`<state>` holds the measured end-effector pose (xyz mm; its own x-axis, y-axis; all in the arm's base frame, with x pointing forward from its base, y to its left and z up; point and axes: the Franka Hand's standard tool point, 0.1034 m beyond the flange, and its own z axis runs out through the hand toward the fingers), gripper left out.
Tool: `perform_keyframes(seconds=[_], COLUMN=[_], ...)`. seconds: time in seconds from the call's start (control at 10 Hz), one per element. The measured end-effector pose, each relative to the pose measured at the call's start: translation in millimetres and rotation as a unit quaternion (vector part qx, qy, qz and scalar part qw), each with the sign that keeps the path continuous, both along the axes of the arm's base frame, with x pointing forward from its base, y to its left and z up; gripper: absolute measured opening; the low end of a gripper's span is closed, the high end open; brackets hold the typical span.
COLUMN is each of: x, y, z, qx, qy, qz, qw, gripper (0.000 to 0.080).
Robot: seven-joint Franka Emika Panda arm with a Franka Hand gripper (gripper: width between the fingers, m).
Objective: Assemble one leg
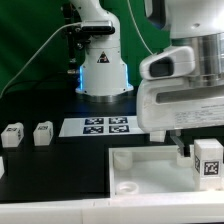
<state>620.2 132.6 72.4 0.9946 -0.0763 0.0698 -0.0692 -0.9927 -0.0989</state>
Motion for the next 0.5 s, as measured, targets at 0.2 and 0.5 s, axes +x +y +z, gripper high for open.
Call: perform_keyframes(seconds=[0.2,0.5], x=[6.8,7.5], y=[3.6,-2.3], z=[5.5,4.8], qx=[-0.014,-0.013], qy=[-0.019,-0.016], qz=[0.073,0.049], qw=[0.997,0.999], gripper=[0.0649,0.0389])
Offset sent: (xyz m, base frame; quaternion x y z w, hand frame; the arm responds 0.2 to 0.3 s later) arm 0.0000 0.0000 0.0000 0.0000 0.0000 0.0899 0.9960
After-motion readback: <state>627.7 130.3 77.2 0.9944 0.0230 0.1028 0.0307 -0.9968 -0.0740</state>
